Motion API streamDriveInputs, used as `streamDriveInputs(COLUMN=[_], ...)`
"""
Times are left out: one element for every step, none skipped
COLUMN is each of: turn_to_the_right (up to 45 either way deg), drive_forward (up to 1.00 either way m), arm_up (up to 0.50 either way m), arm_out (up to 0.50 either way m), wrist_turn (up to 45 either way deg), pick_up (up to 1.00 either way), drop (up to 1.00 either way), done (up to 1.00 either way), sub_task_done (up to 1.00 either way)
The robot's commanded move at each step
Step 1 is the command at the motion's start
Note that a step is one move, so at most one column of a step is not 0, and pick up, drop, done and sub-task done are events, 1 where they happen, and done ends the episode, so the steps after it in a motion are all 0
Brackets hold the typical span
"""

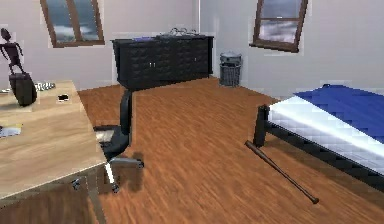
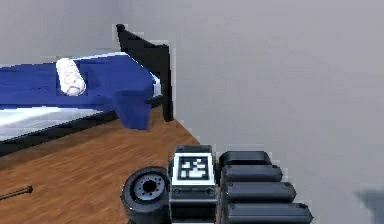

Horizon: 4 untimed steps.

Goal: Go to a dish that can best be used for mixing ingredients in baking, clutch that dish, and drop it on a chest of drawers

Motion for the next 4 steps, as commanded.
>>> streamDriveInputs(turn_to_the_right=[0.0, 0.0, 0.0, -3.0], drive_forward=[1.00, 0.75, 1.00, 0.00], arm_up=[0.00, 0.00, 0.00, 0.00], arm_out=[0.00, 0.00, 0.00, 0.00], wrist_turn=[0.0, 0.0, 0.0, 0.0], pick_up=[0.00, 0.00, 0.00, 0.00], drop=[0.00, 0.00, 0.00, 0.00], done=[0.00, 0.00, 0.00, 0.00], sub_task_done=[0.00, 0.00, 0.00, 0.00])
